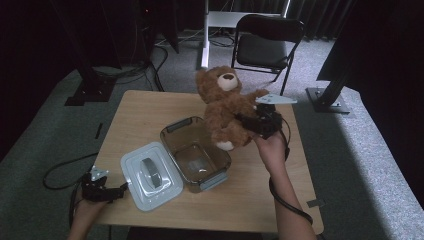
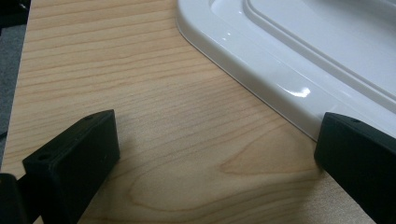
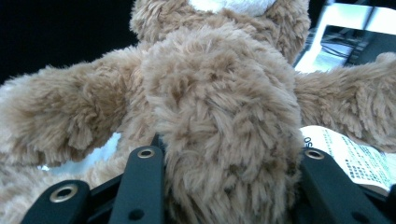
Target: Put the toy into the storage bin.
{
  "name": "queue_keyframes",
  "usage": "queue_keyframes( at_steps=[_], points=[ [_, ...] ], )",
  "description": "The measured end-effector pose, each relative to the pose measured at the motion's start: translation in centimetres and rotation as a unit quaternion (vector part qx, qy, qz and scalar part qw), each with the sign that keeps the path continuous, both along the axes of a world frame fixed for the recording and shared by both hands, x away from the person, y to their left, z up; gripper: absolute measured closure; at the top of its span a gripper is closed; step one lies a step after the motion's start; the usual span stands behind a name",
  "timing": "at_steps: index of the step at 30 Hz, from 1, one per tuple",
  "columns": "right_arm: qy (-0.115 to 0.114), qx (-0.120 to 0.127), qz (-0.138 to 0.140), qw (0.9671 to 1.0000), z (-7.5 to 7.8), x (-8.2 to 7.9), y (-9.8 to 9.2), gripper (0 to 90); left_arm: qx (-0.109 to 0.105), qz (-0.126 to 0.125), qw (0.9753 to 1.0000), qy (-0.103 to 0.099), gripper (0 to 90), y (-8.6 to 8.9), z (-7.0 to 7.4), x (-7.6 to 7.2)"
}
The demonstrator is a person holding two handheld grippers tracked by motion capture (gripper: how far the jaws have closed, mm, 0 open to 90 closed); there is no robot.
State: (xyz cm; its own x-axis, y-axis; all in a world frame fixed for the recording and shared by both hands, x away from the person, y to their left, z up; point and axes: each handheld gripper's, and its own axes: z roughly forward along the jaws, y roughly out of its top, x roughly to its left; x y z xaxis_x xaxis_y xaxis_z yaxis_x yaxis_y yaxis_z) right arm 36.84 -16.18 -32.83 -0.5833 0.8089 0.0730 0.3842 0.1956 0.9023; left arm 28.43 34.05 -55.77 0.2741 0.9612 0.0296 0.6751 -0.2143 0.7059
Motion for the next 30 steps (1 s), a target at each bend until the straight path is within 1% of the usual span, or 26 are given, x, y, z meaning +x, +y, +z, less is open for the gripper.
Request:
queue_keyframes(
  at_steps=[2, 6, 9, 11, 14, 17, 19, 20, 21, 22, 23, 24, 25, 26, 30],
  points=[
    [-0.004, -0.006, 0.013, 0.9999, 0.2, -0.3, 1.1, 60.5, 0.0, 0.0, 1.0, 0.0, 0.6, 0.0, 0.0, 0.0],
    [-0.008, -0.006, 0.039, 0.9992, 0.1, -1.2, 3.2, 60.4, -0.001, 0.0, 1.0, 0.0, 0.6, 0.0, 0.0, 0.0],
    [-0.008, -0.004, 0.056, 0.9984, -0.4, -1.7, 4.5, 60.4, 0.0, 0.0, 1.0, 0.0, 0.6, 0.0, 0.0, 0.0],
    [-0.003, -0.01, 0.063, 0.998, -0.9, -1.8, 5.4, 60.4, 0.0, 0.0, 1.0, 0.0, 0.6, 0.0, 0.0, 0.0],
    [0.007, -0.019, 0.075, 0.997, -1.9, -1.9, 6.6, 60.3, 0.0, 0.0, 1.0, 0.0, 0.6, 0.0, 0.0, 0.0],
    [0.021, -0.03, 0.086, 0.9957, -3.6, -2.0, 7.7, 60.3, 0.0, 0.0, 1.0, 0.0, 0.6, 0.0, 0.0, 0.0],
    [0.042, -0.048, 0.095, 0.9935, -5.2, -1.9, 8.5, 60.3, 0.0, 0.0, 1.0, 0.0, 0.6, 0.0, 0.0, 0.0],
    [0.055, -0.057, 0.101, 0.9917, -6.1, -1.8, 8.8, 60.3, 0.0, 0.0, 1.0, 0.0, 0.6, 0.0, 0.0, 0.0],
    [0.068, -0.066, 0.107, 0.9898, -7.0, -1.7, 9.0, 60.3, 0.0, 0.0, 1.0, -0.001, 0.6, 0.0, 0.0, 0.0],
    [0.075, -0.072, 0.108, 0.9888, -7.8, -1.7, 9.1, 60.3, 0.0, 0.0, 1.0, -0.001, 0.6, 0.0, 0.0, 0.0],
    [0.076, -0.079, 0.107, 0.9882, -8.3, -1.7, 9.1, 60.3, 0.0, 0.0, 1.0, -0.001, 0.6, 0.0, 0.0, 0.0],
    [0.077, -0.077, 0.105, 0.9885, -8.7, -1.8, 8.8, 60.4, 0.0, 0.0, 1.0, -0.001, 0.6, 0.0, 0.0, 0.0],
    [0.078, -0.075, 0.102, 0.9888, -8.8, -1.8, 8.7, 60.4, 0.0, 0.0, 1.0, -0.001, 0.6, 0.0, 0.0, 0.0],
    [0.078, -0.081, 0.1, 0.9886, -8.9, -1.8, 8.4, 60.4, 0.0, 0.0, 1.0, -0.001, 0.6, 0.0, 0.0, 0.0],
    [0.081, -0.083, 0.098, 0.9885, -9.1, -1.8, 7.8, 60.4, 0.0, 0.0, 1.0, -0.001, 0.6, 0.0, 0.0, 0.0]
  ],
)
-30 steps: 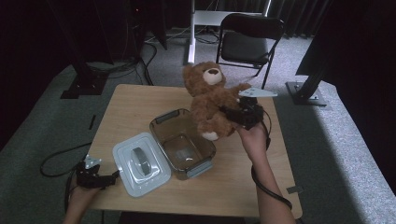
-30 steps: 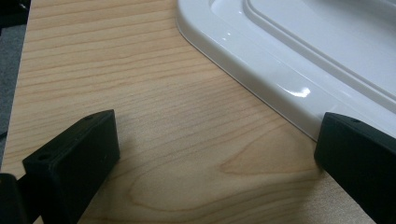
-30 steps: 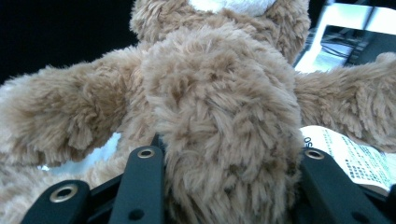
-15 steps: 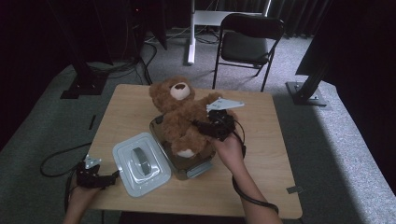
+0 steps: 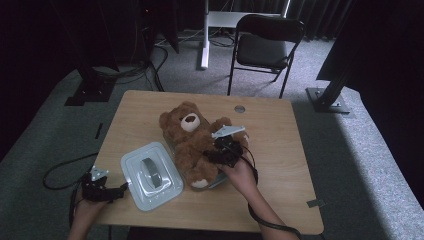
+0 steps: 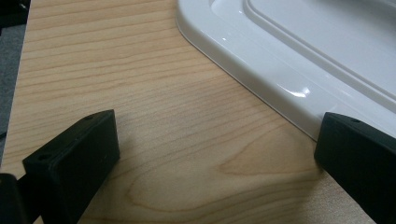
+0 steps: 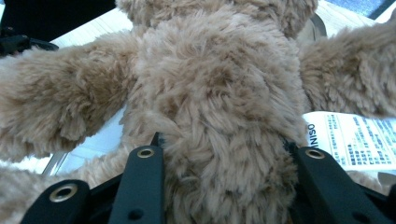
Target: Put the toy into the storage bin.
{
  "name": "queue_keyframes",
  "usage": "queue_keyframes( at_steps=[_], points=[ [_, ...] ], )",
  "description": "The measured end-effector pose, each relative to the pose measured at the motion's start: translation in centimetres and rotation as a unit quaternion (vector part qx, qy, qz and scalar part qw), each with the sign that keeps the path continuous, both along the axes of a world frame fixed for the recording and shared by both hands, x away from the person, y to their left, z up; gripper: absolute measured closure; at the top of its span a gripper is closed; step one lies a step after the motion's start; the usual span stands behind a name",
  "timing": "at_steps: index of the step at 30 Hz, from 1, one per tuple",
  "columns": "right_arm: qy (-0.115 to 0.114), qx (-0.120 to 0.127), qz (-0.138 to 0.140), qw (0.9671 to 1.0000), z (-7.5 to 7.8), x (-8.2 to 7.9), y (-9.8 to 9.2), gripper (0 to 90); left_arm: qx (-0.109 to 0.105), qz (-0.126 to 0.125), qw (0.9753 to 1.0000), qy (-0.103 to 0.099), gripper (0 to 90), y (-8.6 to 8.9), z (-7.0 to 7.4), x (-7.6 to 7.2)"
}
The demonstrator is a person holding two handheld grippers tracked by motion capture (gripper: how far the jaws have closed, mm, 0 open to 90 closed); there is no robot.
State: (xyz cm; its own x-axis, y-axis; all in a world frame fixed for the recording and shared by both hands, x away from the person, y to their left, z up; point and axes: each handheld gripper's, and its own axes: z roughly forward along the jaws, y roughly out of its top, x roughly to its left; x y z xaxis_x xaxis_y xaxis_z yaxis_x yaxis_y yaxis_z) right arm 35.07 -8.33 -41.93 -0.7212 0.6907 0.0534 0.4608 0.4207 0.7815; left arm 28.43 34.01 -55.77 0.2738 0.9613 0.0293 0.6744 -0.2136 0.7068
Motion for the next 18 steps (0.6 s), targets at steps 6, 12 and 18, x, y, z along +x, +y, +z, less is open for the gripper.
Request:
queue_keyframes(
  at_steps=[6, 12, 18],
  points=[
    [-0.002, -0.006, -0.018, 0.9998, -0.4, 0.1, -1.4, 60.2, 0.0, 0.001, 1.0, 0.0, 0.6, 0.0, 0.0, 0.0],
    [0.01, 0.002, -0.006, 0.9999, -0.1, 0.0, -0.9, 39.7, 0.001, 0.0, 1.0, 0.0, 0.6, 0.0, 0.0, 0.0],
    [0.001, 0.011, -0.012, 0.9999, 1.7, -0.2, -0.6, 31.6, 0.001, -0.001, 1.0, 0.001, 0.6, 0.0, 0.0, 0.0]
  ],
)
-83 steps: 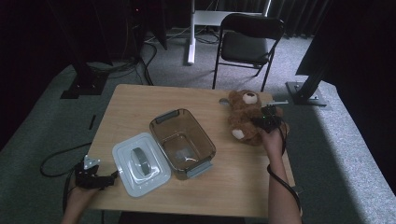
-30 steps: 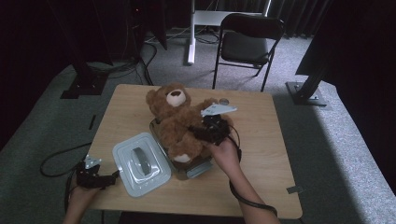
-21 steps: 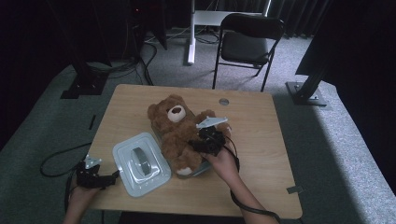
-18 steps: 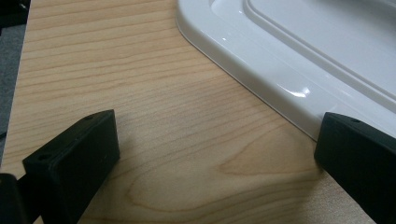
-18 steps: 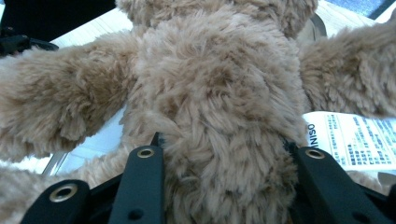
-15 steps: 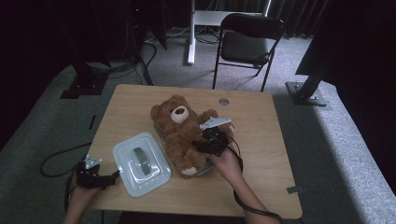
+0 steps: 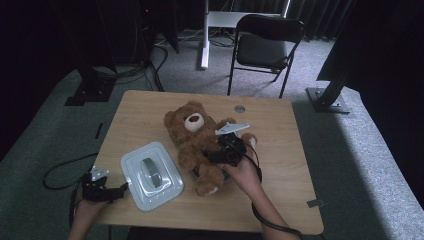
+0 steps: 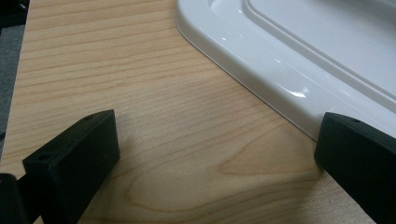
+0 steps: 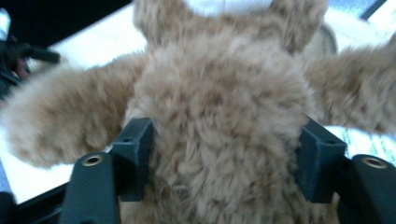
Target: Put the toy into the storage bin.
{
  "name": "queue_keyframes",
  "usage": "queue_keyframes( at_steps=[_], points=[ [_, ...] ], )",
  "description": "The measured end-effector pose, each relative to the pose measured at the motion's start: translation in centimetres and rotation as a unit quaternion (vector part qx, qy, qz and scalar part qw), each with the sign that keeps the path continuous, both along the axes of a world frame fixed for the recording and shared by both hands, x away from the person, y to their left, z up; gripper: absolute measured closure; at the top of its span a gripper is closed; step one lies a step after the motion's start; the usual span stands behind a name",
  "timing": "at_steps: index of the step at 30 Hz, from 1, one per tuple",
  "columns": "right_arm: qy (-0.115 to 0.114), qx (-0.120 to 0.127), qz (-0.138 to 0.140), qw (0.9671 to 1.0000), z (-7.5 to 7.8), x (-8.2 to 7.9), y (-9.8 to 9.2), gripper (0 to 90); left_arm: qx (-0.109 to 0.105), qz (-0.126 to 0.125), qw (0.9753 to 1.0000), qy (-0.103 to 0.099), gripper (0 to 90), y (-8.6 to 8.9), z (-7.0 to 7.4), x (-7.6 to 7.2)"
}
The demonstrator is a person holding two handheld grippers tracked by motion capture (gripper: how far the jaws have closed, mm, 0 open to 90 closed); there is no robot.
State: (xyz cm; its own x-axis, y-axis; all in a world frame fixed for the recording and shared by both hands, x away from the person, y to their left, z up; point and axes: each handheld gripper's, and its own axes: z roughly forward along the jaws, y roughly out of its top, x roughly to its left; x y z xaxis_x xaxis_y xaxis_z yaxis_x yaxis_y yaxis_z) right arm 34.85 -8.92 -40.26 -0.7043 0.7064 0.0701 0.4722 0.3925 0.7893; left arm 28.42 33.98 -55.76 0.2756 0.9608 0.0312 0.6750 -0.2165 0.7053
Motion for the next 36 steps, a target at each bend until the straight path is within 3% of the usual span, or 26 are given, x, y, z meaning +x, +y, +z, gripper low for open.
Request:
queue_keyframes(
  at_steps=[2, 5, 6, 8, 9, 11, 15, 19, 25, 26, 28, 33, 36],
  points=[
    [-0.013, 0.023, -0.002, 0.9996, 1.5, 0.4, 0.0, 30.8, 0.0, 0.0, 1.0, 0.0, 0.6, 0.0, 0.0, 0.0],
    [-0.022, 0.04, -0.005, 0.9989, 2.4, 0.8, 0.1, 28.8, 0.0, 0.0, 1.0, 0.0, 0.6, 0.0, 0.0, 0.0],
    [-0.028, 0.056, -0.006, 0.998, 3.5, 1.4, 0.4, 27.5, 0.0, 0.0, 1.0, -0.001, 0.6, 0.0, 0.0, 0.0],
    [-0.029, 0.061, -0.005, 0.9977, 4.0, 1.7, 0.7, 26.3, 0.0, 0.0, 1.0, -0.001, 0.6, 0.0, 0.0, 0.0],
    [-0.033, 0.064, -0.003, 0.9974, 5.1, 2.5, 1.7, 25.8, 0.0, 0.0, 1.0, -0.001, 0.6, 0.0, 0.0, 0.0],
    [-0.037, 0.063, -0.002, 0.9973, 5.8, 3.2, 2.6, 24.1, 0.0, 0.0, 1.0, -0.001, 0.6, 0.0, 0.0, 0.0],
    [-0.033, 0.053, 0.001, 0.9981, 6.4, 4.8, 4.7, 23.5, -0.001, -0.001, 1.0, 0.0, 0.6, 0.0, 0.0, 0.0],
    [-0.032, 0.043, 0.002, 0.9985, 6.3, 5.8, 5.8, 23.5, -0.001, -0.002, 1.0, 0.0, 0.6, 0.0, 0.0, -0.1],
    [0.015, -0.002, -0.003, 0.9999, 4.4, 8.6, 7.4, 21.5, -0.001, -0.002, 1.0, 0.0, 0.6, 0.0, 0.0, -0.1],
    [0.015, -0.002, -0.003, 0.9999, 4.4, 8.6, 7.4, 21.5, -0.001, -0.002, 1.0, 0.0, 0.6, 0.0, 0.0, -0.1],
    [0.013, -0.029, -0.006, 0.9995, 3.4, 8.9, 7.7, 22.0, -0.001, -0.002, 1.0, -0.001, 0.6, 0.0, 0.0, -0.1],
    [0.028, -0.026, -0.001, 0.9993, 2.3, 8.9, 7.0, 27.3, -0.002, -0.001, 1.0, -0.001, 0.6, 0.0, 0.0, -0.1],
    [0.049, -0.038, 0.009, 0.9981, 1.2, 9.0, 6.7, 28.1, -0.002, -0.001, 1.0, 0.0, 0.6, 0.0, 0.0, -0.1]
  ],
)
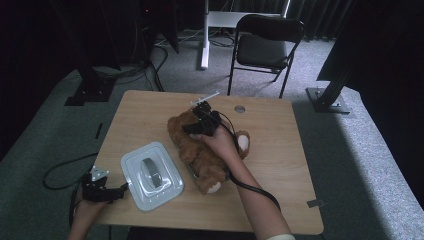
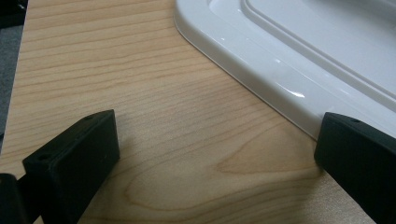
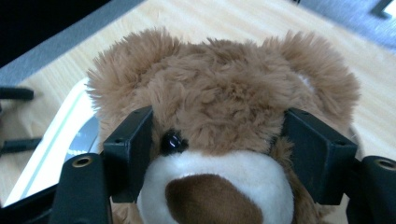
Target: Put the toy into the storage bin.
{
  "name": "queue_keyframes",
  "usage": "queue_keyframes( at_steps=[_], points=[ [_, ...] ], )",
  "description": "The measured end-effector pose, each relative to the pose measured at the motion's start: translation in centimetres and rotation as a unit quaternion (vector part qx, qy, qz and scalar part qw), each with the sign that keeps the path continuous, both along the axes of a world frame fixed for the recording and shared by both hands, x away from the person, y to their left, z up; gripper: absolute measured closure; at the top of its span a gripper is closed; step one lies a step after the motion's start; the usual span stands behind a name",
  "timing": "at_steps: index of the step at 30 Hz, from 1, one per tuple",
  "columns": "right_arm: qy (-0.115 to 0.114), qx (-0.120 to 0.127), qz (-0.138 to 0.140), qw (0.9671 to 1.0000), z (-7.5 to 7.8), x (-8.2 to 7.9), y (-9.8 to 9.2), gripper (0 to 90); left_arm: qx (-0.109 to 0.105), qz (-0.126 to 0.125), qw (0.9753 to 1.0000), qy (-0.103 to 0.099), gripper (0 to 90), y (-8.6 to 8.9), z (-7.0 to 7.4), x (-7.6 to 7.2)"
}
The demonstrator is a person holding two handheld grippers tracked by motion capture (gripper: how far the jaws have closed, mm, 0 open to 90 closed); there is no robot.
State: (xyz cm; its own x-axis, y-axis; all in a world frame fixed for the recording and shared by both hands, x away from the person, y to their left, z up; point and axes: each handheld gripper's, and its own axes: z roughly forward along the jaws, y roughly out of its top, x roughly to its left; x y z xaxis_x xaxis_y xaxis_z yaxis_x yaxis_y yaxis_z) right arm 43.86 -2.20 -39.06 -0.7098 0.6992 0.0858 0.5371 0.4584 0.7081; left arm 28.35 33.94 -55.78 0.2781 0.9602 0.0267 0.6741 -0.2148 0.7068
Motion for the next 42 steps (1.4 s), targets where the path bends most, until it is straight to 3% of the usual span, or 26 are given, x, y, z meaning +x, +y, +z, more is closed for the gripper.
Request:
queue_keyframes(
  at_steps=[6, 8, 11, 15, 18, 24, 29, 30, 31, 32, 35, 37, 39, 42],
  points=[
    [0.004, -0.018, -0.003, 0.9998, -1.2, -0.1, 0.6, 30.0, 0.001, -0.001, 1.0, 0.001, 0.6, 0.0, 0.0, 0.0],
    [0.015, -0.033, -0.003, 0.9993, -2.2, 0.1, 1.0, 31.5, 0.001, -0.001, 1.0, 0.001, 0.6, 0.0, 0.0, 0.0],
    [0.04, -0.059, 0.0, 0.9974, -3.8, 0.7, 1.7, 31.6, 0.001, -0.001, 1.0, 0.001, 0.6, 0.0, 0.0, 0.0],
    [0.092, -0.086, -0.004, 0.9921, -6.1, 1.7, 2.7, 30.9, 0.001, 0.0, 1.0, 0.001, 0.6, 0.0, 0.0, 0.0],
    [0.097, -0.088, -0.007, 0.9914, -6.2, 2.0, 2.9, 30.4, 0.001, 0.0, 1.0, 0.001, 0.6, 0.0, 0.0, 0.0],
    [0.083, -0.088, -0.009, 0.9926, -6.1, 1.7, 2.9, 27.4, 0.001, -0.001, 1.0, 0.001, 0.6, 0.0, 0.0, 0.0],
    [0.067, -0.075, -0.014, 0.9948, -5.2, 1.2, 2.6, 25.8, 0.001, -0.001, 1.0, 0.001, 0.6, 0.0, 0.0, 0.0],
    [0.064, -0.052, -0.016, 0.9965, -4.5, 0.9, 2.1, 26.1, 0.001, -0.001, 1.0, 0.001, 0.6, 0.0, 0.0, 0.0],
    [0.064, -0.052, -0.016, 0.9965, -4.5, 0.9, 2.1, 26.1, 0.001, -0.001, 1.0, 0.001, 0.6, 0.0, 0.0, 0.0],
    [0.061, -0.015, -0.011, 0.998, -3.4, 0.3, 1.6, 26.0, 0.001, -0.001, 1.0, 0.001, 0.6, 0.0, 0.0, 0.0],
    [0.05, 0.003, -0.008, 0.9987, -2.3, -0.4, 1.2, 26.1, 0.001, -0.001, 1.0, 0.001, 0.6, 0.0, 0.0, 0.0],
    [0.029, 0.029, 0.008, 0.9991, -0.4, -1.9, 0.5, 26.0, 0.0, 0.0, 1.0, 0.001, 0.6, 0.0, 0.0, 0.0],
    [0.008, 0.039, 0.019, 0.999, 0.9, -3.1, -0.1, 26.1, 0.001, 0.0, 1.0, 0.0, 0.6, 0.0, 0.0, 0.0],
    [-0.005, 0.046, 0.025, 0.9986, 1.7, -4.1, -0.8, 26.0, 0.001, 0.0, 1.0, 0.0, 0.6, 0.0, 0.0, 0.0]
  ],
)
